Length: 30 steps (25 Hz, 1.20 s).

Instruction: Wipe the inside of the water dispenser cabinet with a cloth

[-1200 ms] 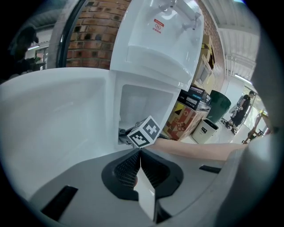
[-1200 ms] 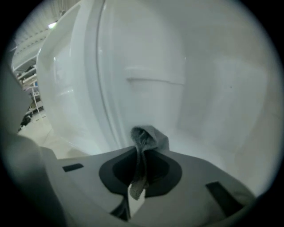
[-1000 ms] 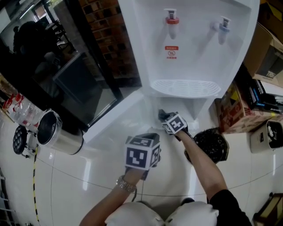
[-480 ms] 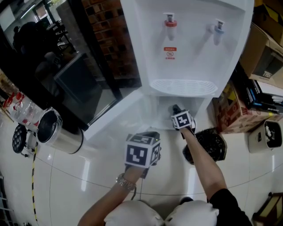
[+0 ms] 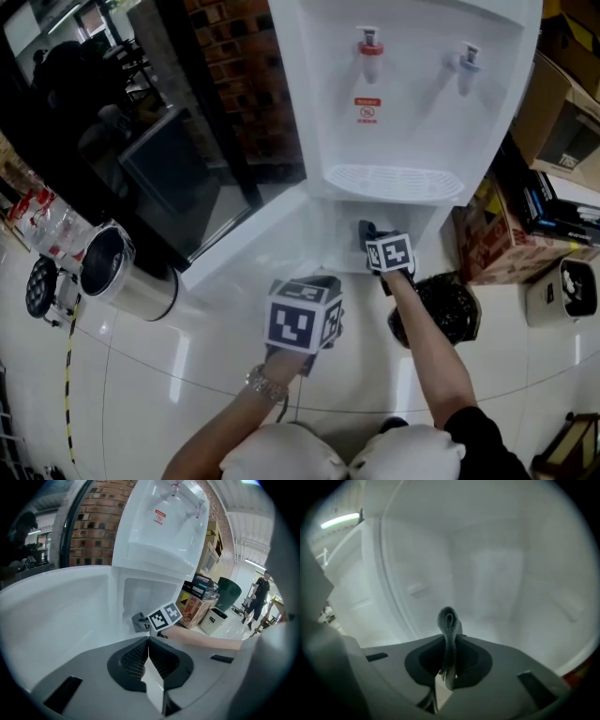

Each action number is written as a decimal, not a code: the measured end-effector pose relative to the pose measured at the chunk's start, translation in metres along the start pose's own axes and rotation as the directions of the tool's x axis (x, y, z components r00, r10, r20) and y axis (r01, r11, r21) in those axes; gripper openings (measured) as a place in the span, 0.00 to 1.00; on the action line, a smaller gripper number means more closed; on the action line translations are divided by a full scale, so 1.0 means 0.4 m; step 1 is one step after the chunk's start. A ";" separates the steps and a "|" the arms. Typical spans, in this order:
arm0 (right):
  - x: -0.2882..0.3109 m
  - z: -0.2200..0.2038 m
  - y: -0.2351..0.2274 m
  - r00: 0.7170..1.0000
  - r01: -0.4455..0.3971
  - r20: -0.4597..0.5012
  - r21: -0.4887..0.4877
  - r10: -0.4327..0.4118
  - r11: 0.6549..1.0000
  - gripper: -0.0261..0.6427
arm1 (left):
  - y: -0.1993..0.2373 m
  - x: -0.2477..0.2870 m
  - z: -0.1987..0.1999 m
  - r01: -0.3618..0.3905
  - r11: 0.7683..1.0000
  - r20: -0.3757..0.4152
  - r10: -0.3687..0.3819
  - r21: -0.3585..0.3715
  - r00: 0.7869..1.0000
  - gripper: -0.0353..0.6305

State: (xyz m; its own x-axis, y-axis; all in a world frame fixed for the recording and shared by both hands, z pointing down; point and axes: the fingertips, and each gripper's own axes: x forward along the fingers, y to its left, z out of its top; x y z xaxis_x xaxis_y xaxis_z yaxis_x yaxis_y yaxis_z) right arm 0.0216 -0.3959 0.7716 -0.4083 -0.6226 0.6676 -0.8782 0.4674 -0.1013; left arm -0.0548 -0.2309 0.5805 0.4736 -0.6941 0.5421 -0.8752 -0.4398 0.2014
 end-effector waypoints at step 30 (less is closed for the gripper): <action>0.065 -0.098 0.095 0.971 -0.221 -0.089 0.028 0.223 0.975 0.06 | -0.040 0.000 0.017 0.017 1.000 0.004 -0.017 0.013 1.000 0.06</action>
State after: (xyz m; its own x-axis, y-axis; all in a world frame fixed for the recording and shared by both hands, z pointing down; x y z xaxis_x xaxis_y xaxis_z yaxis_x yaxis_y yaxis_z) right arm -0.0127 -0.3696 0.8139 -0.5698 -0.4443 0.6914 -0.7729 0.5757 -0.2670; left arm -0.0399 -0.2279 0.5718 0.4889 -0.6889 0.5352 -0.8656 -0.4591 0.1999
